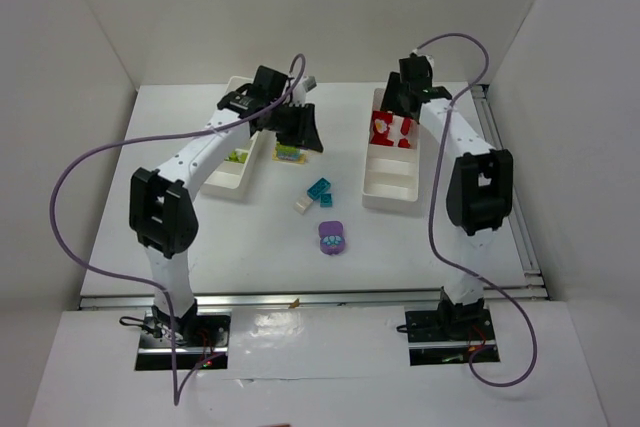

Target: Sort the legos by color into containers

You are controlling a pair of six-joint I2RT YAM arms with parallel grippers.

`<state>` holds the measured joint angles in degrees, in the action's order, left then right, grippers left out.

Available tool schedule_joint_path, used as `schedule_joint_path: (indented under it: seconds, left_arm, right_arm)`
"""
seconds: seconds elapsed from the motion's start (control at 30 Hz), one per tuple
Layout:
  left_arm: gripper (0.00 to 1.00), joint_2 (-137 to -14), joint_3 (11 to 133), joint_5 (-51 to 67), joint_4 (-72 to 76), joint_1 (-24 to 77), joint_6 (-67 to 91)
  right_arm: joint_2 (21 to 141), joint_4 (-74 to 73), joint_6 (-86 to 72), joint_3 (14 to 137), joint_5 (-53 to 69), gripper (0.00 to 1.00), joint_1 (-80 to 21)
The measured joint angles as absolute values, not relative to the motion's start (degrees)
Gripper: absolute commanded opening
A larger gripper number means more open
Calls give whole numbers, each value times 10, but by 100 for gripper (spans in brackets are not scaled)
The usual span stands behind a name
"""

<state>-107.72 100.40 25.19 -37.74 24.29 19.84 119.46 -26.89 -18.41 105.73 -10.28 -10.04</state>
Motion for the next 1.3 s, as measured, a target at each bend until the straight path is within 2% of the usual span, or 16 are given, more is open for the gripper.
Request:
schedule_joint_path:
  seconds: [0.1,0.2,0.33,0.57,0.63,0.67,0.77,0.8,0.9,0.93,1.03,1.07,1.3]
  left_arm:
    - [0,-1125,1081,248,-384,260,203]
    - [0,-1189,1178,237,-385,292,216]
    - [0,-1278,1299,228,-376,336,237]
    - [1,-1370,1349,247,-314,362,294]
    - [14,-1397,1366,251,-297,363,308]
    - [28,-1407,1369,255,-287,363,319]
    - [43,-1424,1370,267,-269,363,339]
    - [54,-1428,1371,271,-262,363,347]
    - [66,-1436,1372,283,-238,364,364]
    - [78,-1437,1372,289,-228,364,369]
    - [85,-1442,1373,306,-204,364,383]
    - [95,-1443,1373,310,-196,364,387]
    - [96,-1442,1372,324,-175,364,390]
  right_arm:
    - [1099,-260,-206,958,-121,69,-96]
    - [995,-255,-232,881,-136,74,-78]
    - [891,-255,-267,840,-160,78,-53]
    - [774,-258,-318,797,-153,78,-49]
    - [761,-262,-326,794,-146,78,-48]
    - [757,-265,-328,794,-143,78,-48]
    - [756,-281,-328,795,-142,78,-47]
    - [756,-288,-328,795,-142,78,-46]
    - [756,-303,-325,795,-140,78,-39]
    - [756,-305,-325,795,-138,78,-36]
    - [756,-312,-321,795,-133,78,-31]
    - [756,-314,-320,795,-132,78,-30]
    - [758,-315,-319,796,-123,78,-26]
